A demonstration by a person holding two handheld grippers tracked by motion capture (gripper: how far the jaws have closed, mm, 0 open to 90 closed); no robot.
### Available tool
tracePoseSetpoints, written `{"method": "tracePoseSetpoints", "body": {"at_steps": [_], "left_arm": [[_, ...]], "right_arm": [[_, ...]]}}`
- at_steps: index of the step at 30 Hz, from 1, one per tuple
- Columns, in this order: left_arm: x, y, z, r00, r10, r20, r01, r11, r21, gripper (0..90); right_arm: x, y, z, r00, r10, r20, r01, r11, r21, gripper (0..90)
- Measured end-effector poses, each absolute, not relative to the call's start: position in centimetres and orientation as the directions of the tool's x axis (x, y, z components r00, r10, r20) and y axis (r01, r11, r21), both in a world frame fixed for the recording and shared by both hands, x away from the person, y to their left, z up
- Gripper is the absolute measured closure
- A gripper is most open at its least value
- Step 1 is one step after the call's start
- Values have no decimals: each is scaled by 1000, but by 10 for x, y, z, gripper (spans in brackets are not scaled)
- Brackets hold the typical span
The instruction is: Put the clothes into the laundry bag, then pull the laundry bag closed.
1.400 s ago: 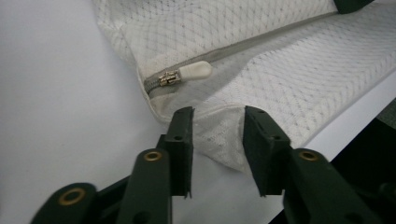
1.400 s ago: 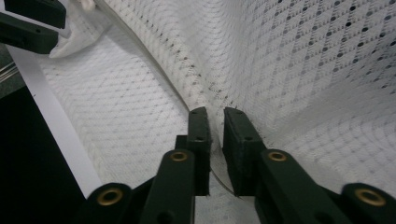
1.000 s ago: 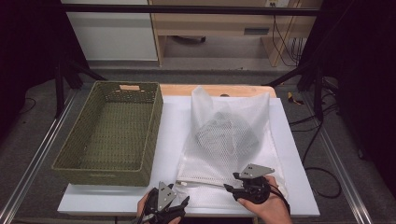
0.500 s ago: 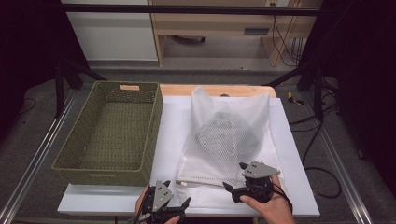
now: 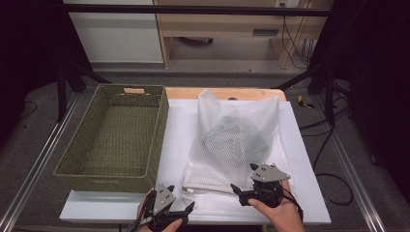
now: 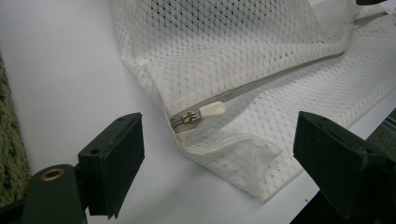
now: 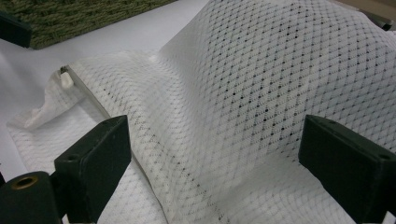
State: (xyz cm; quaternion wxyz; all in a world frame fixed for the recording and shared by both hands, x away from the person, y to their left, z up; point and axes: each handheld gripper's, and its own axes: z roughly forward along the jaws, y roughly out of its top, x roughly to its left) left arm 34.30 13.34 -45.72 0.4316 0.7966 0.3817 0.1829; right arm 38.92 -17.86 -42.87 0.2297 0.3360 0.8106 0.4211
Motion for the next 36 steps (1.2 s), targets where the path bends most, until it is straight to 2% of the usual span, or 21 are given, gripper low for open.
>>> {"method": "tracePoseSetpoints", "body": {"at_steps": [12, 26, 36], "left_arm": [[348, 135, -462, 653, 756, -47, 482, -367, 796, 193], [358, 140, -467, 637, 765, -89, 538, -359, 763, 376], [366, 138, -470, 638, 763, -105, 552, -357, 754, 445]], "right_arm": [[400, -155, -424, -679, 725, -111, 346, 450, 823, 74], [405, -132, -426, -700, 701, -139, 321, 483, 815, 146], [404, -134, -429, -705, 697, -130, 329, 484, 811, 161]]}}
